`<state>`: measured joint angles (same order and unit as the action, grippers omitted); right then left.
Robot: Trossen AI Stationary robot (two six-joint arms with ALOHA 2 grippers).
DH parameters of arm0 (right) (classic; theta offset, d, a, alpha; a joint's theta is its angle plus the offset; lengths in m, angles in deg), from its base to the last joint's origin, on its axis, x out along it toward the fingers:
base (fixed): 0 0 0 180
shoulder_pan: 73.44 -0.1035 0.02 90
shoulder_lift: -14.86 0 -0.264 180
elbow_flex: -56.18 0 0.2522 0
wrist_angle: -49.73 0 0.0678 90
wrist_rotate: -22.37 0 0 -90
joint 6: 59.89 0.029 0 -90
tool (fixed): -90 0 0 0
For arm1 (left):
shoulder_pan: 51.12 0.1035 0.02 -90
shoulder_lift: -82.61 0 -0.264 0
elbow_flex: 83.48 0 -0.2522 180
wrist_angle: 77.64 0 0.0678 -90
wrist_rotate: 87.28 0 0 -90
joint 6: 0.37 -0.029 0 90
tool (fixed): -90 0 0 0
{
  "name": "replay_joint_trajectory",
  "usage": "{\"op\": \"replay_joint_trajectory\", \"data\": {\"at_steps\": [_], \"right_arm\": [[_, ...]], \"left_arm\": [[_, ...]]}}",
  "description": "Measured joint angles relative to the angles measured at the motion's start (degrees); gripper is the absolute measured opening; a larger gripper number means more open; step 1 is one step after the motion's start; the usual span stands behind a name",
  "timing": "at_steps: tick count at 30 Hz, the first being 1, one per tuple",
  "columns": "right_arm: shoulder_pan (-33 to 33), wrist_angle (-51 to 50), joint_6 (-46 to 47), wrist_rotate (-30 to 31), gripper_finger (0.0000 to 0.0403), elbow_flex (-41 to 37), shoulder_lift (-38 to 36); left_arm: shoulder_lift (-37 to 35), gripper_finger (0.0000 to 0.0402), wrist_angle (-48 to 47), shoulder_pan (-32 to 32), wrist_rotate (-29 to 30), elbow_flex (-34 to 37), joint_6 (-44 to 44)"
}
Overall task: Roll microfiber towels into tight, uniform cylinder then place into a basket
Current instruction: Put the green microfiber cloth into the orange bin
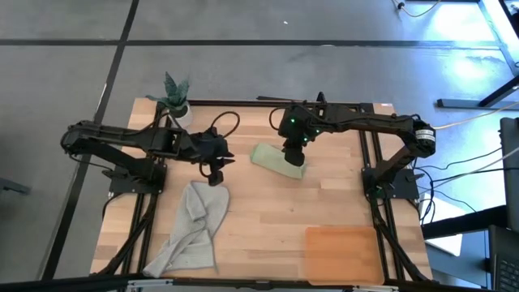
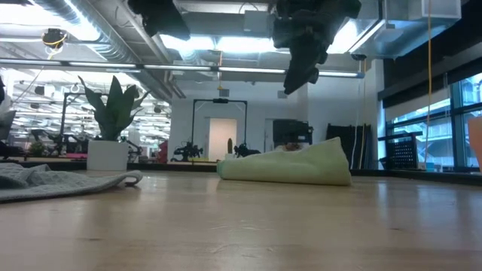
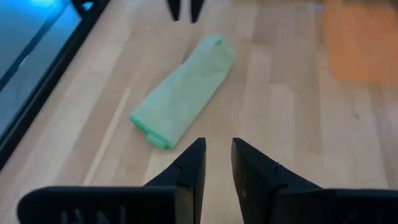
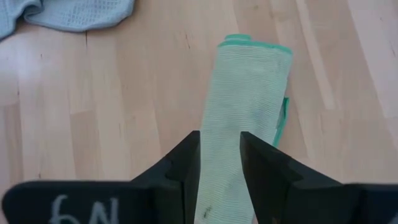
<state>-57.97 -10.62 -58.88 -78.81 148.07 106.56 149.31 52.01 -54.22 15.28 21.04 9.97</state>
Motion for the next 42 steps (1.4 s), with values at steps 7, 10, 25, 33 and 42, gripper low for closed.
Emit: {"op": "replay_joint_trajectory", "data": {"at_steps": [7, 10, 25, 33, 42], "right_arm": [[0.00, 0.17, 0.12, -0.03, 0.0114, 0.00, 0.00], [0.00, 0.35, 0.15, -0.03, 0.0114, 0.00, 0.00], [-0.02, 0.48, 0.15, -0.01, 0.0114, 0.00, 0.02], [-0.02, 0.51, 0.02, -0.01, 0.0114, 0.00, 0.02], [-0.02, 3.43, 0.17, -0.01, 0.0114, 0.00, 0.04]], "left_arm": [[-0.12, 0.0067, 0.03, 0.01, -1.64, -0.04, -0.45], [0.06, 0.0067, -0.03, 0.03, -1.34, -0.04, -0.45], [0.04, 0.0067, 0.01, 0.03, -1.18, -0.04, -0.44], [0.04, 0.0067, 0.01, 0.03, -1.18, -0.04, -0.43], [0.04, 0.0067, 0.03, 0.03, -1.18, -0.04, -0.43]]}}
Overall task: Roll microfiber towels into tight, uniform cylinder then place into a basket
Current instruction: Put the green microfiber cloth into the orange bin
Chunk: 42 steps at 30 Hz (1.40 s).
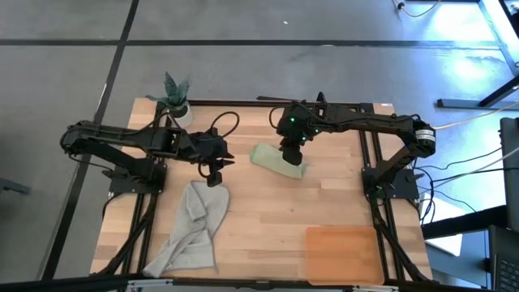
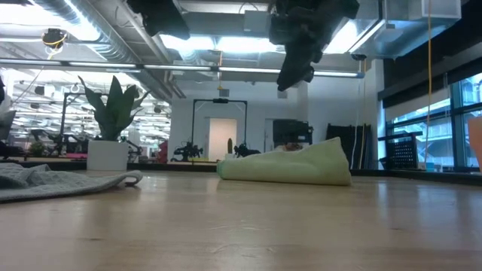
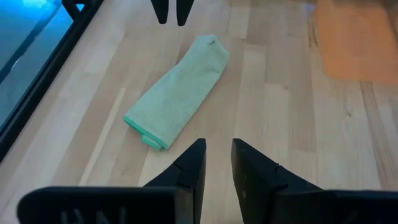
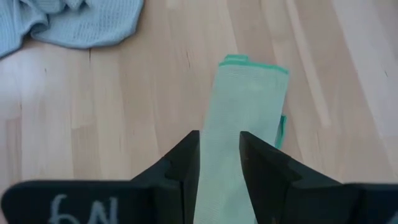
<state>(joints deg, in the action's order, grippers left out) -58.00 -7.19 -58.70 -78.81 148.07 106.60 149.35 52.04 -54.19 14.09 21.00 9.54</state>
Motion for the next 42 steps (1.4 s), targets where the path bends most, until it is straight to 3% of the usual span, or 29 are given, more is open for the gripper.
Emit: {"op": "replay_joint_trajectory", "data": {"at_steps": [15, 22, 28, 38, 42], "right_arm": [[0.00, 1.37, 0.05, -0.04, 0.0114, 0.00, 0.02], [-0.22, 2.51, -4.56, -3.55, 0.0123, 0.00, 0.02], [-0.55, 2.69, -2.88, -3.52, 0.0194, 0.00, 0.02], [-0.57, 2.67, -2.89, -3.93, 0.0379, 0.00, 0.02], [-0.61, 2.69, -2.73, -4.64, 0.0390, 0.00, 0.02]], "left_arm": [[0.00, 0.0067, 0.00, 0.00, 0.00, 0.00, 0.00], [0.00, 0.0067, 0.00, 0.00, 0.00, -0.01, 0.00], [0.00, 0.0067, 0.00, 0.00, 0.00, -0.02, 0.02], [0.00, 0.0067, 0.02, 0.00, 0.00, -0.02, 0.00], [0.00, 0.0067, 0.01, 0.00, 0.00, -0.02, 0.00]]}}
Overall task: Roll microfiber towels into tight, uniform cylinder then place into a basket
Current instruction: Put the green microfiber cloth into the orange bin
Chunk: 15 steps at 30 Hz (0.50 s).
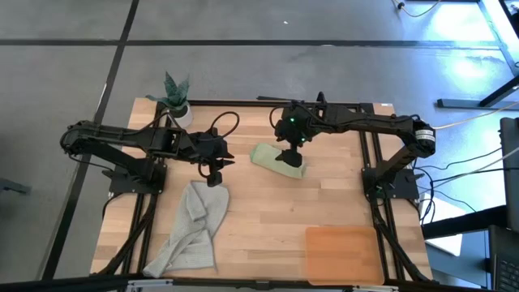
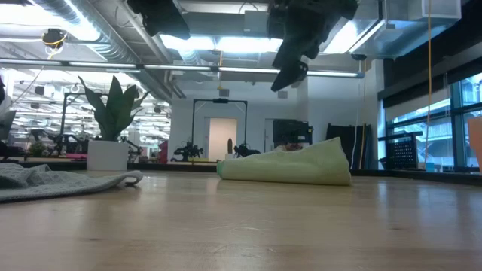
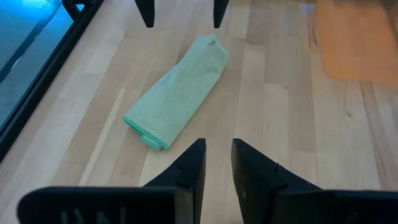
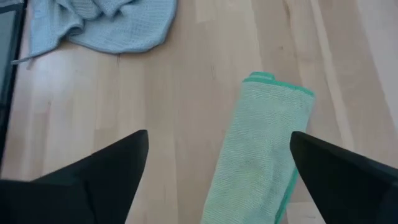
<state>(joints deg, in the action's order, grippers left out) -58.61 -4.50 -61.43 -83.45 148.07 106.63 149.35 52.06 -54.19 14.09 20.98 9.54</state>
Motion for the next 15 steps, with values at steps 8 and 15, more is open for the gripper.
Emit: {"op": "replay_joint_trajectory", "data": {"at_steps": [8, 15], "right_arm": [[-0.26, 0.65, -0.19, -0.41, 0.0398, 0.00, 0.00], [-0.44, 2.37, -0.21, -0.39, 0.0397, 0.00, 0.00]], "left_arm": [[0.00, 0.0067, 0.01, 0.00, 0.00, 0.00, 0.01], [0.00, 0.0067, 0.01, 0.00, 0.00, 0.00, 0.02]]}}
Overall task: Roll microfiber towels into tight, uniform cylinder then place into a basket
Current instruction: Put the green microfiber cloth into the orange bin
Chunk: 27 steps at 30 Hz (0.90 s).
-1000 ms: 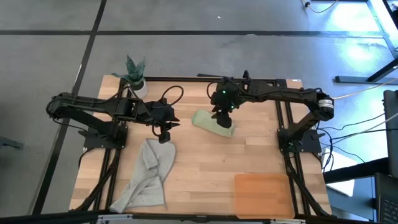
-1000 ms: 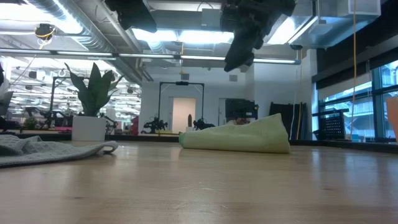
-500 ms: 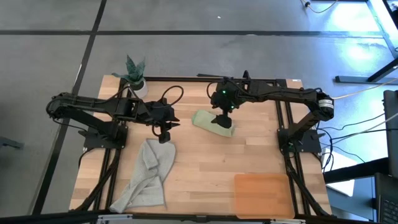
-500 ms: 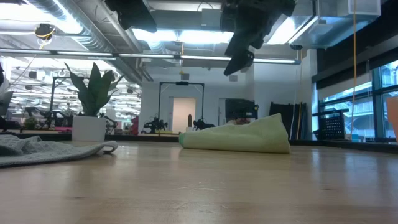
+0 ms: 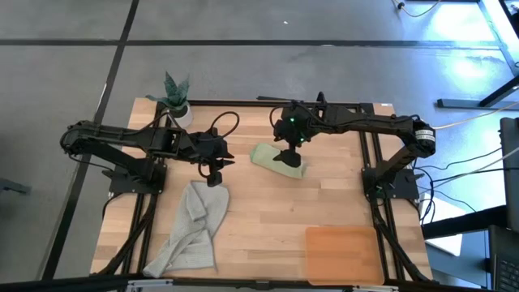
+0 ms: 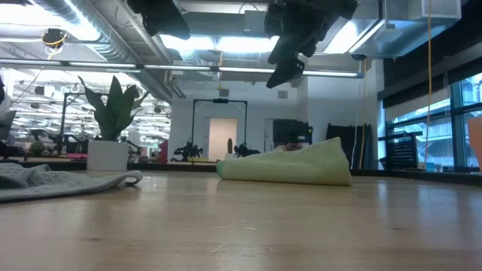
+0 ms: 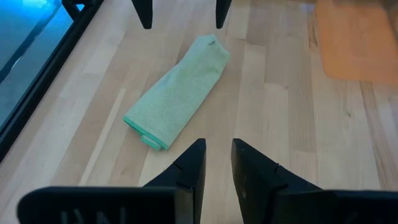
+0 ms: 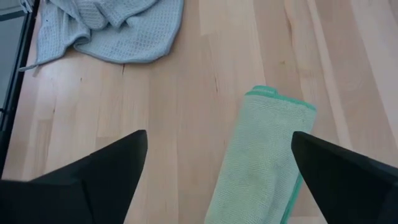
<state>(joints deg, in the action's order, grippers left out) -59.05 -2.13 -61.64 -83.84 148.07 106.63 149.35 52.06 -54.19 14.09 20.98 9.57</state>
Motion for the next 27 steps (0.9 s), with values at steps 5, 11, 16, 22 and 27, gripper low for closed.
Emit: {"op": "replay_joint_trajectory", "data": {"at_steps": [5, 11, 16, 22, 27], "right_arm": [[0.00, 0.10, 0.05, 0.00, 0.0397, 0.00, 0.00], [0.00, 0.71, -0.08, 0.01, 0.0397, 0.00, 0.00], [0.00, 0.65, 0.05, 0.04, 0.0397, 0.00, 0.00], [-0.02, 0.53, 2.12, 1.77, 0.0397, -0.02, 0.52], [0.00, 0.44, 3.54, 3.10, 0.0397, -0.02, 2.33]], "left_arm": [[0.00, 0.0067, -0.01, 0.00, -0.01, 0.00, -0.01], [0.00, 0.0067, 0.00, 0.00, -0.02, 0.00, 0.00], [0.00, 0.0067, 0.00, 0.00, 0.00, 0.00, -0.02], [0.00, 0.0067, -0.02, 0.00, -0.02, 0.00, 0.00], [0.02, 0.0067, 0.01, 0.02, -0.01, -0.04, -0.01]]}}
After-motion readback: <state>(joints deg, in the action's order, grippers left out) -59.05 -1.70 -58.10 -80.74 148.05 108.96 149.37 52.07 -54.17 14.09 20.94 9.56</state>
